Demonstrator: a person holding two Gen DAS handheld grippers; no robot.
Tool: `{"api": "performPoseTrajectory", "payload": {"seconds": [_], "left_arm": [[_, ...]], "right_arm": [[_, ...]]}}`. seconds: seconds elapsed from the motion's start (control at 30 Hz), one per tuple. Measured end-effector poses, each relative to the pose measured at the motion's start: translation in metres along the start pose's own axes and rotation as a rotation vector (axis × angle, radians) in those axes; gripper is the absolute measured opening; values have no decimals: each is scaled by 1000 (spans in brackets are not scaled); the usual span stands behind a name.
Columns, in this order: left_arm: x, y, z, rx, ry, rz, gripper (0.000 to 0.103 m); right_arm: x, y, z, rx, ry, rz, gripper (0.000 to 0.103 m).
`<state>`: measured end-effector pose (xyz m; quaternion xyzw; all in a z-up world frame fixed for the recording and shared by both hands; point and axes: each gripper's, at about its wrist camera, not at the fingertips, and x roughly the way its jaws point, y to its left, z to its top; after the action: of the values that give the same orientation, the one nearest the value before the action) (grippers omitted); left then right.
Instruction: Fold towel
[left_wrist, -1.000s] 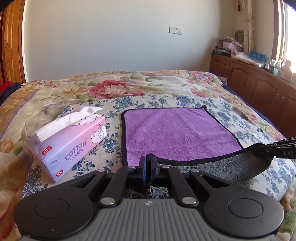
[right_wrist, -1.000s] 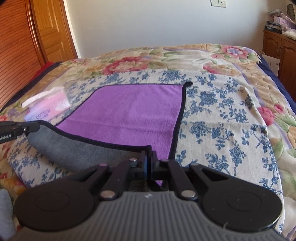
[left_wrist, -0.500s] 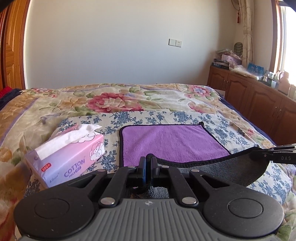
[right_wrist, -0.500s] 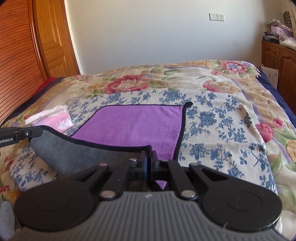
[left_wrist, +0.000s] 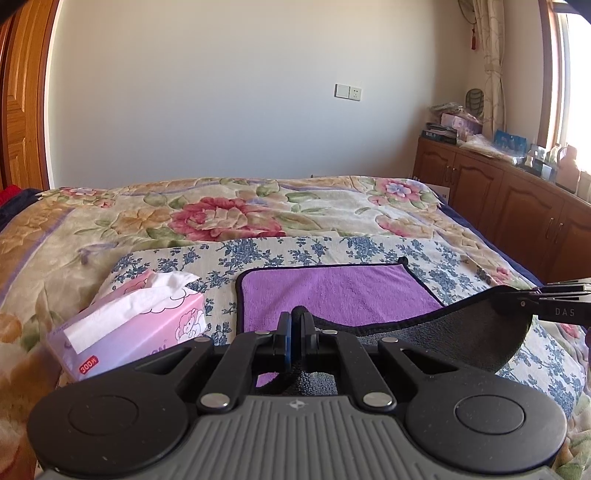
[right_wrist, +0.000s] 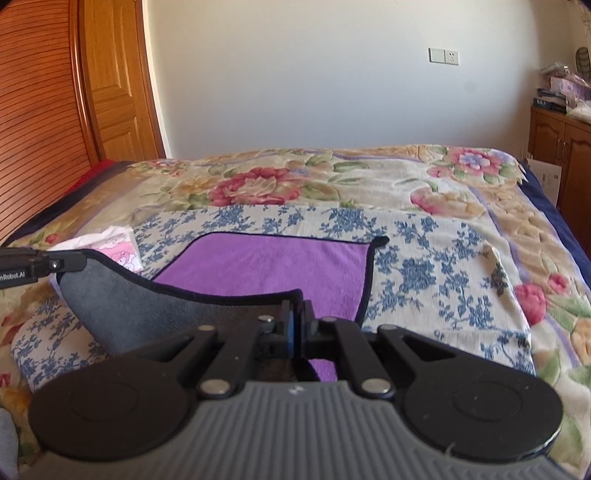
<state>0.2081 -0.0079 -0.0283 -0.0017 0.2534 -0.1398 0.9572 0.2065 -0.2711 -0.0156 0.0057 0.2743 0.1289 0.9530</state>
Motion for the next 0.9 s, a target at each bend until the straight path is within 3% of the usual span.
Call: {"api": "performPoseTrajectory", "payload": {"seconds": [0.9], "left_arm": [[32,1,33,54,-19,11,5]], "right_arm": [[31,-7,29,-74,-55,-14,4]]}}
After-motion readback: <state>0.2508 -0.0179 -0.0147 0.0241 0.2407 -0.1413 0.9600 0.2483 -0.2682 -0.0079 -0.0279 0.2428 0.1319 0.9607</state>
